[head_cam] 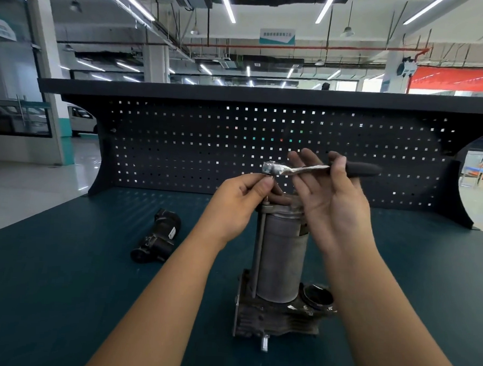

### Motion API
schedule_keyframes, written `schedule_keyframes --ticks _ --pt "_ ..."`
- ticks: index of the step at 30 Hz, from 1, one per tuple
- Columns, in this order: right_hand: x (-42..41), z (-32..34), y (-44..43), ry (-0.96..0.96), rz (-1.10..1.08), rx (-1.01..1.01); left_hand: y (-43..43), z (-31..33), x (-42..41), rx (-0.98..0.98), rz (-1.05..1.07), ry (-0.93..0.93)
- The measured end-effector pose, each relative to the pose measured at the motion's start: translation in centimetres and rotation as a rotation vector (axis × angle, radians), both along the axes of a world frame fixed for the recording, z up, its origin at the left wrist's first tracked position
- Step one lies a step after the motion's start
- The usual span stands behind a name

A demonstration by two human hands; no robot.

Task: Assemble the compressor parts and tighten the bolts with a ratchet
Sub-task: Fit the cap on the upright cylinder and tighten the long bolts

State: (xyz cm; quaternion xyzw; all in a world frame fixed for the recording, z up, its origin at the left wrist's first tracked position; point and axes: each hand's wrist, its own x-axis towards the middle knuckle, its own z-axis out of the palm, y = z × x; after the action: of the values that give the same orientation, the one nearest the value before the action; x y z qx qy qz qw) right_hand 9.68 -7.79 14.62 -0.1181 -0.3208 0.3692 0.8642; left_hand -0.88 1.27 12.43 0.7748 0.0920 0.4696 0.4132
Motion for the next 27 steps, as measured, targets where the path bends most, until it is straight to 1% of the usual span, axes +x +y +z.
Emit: schedule_keyframes --ticks 1,3,5,7,8,9,10,11,13,15,16,17,18,19,20,21,23,24,25,27 --pt "-0.4 -0.2 -0.1 -0.064 -0.1 0.016 -0.1 0.0 0.0 -0.009 0.002 0.001" --pt "-1.6 -0.8 -0.4 -0.265 -0.36 0.079 -0.1 0.0 0.2 -0.025 0.009 -0.004" --pt "-2.7 -1.0 -0.7 -0.576 -0.683 0.141 -0.3 0.2 0.2 -0.034 0.016 -0.02" --pt "-3.3 -1.0 -0.9 -0.964 -1.014 0.178 -0.3 0.2 0.3 0.014 0.108 -0.006" --pt "-3.5 -0.9 -0.9 -1.101 -1.124 0.188 -0.2 0.2 0.4 0.033 0.15 0.014" --pt "-3.5 -0.7 -0.9 -1.158 -1.149 0.18 -0.2 0.2 0.4 0.025 0.162 0.026" --pt "-3.4 -0.6 -1.0 -1.141 -1.108 0.157 -0.3 0.2 0.4 0.013 0.157 0.028" --pt "-3.4 -0.5 -1.1 -1.042 -0.988 0.122 -0.4 0.3 0.3 0.004 0.144 0.026" --pt "-3.0 -0.2 -1.1 -0.668 -0.62 0.053 -0.5 0.3 0.2 -0.021 0.088 0.022" --pt "-1.8 0.1 -0.7 -0.269 -0.33 -0.023 -0.5 0.3 0.2 -0.015 0.059 0.033" --pt "-0.9 0.2 -0.4 -0.128 -0.211 -0.066 -0.5 0.4 0.2 0.0 0.059 0.043" --pt "-0.2 0.4 -0.3 -0.038 -0.116 -0.099 -0.5 0.4 0.2 0.01 0.059 0.051" --pt "0.3 0.5 -0.2 -0.006 -0.056 -0.122 -0.4 0.4 0.2 0.014 0.057 0.055" --pt "0.6 0.5 -0.1 -0.017 -0.044 -0.136 -0.4 0.4 0.2 0.012 0.057 0.055" --pt "0.6 0.3 0.0 -0.05 -0.081 -0.132 -0.4 0.4 0.3 0.005 0.058 0.049" --pt "0.3 0.1 0.0 -0.087 -0.163 -0.113 -0.4 0.3 0.3 -0.005 0.061 0.038" --pt "-0.9 -0.6 -0.4 -0.216 -0.41 -0.029 -0.5 0.4 0.3 -0.026 0.062 0.015" --pt "-1.7 -0.9 -0.6 -0.322 -0.577 0.022 -0.6 0.5 0.3 -0.031 0.056 0.005" --pt "-2.3 -1.2 -0.8 -0.467 -0.754 0.082 -0.7 0.5 0.3 -0.026 0.055 -0.006" --pt "-3.3 -1.5 -0.9 -0.849 -1.056 0.192 -0.9 0.2 0.3 -0.011 0.071 -0.036"
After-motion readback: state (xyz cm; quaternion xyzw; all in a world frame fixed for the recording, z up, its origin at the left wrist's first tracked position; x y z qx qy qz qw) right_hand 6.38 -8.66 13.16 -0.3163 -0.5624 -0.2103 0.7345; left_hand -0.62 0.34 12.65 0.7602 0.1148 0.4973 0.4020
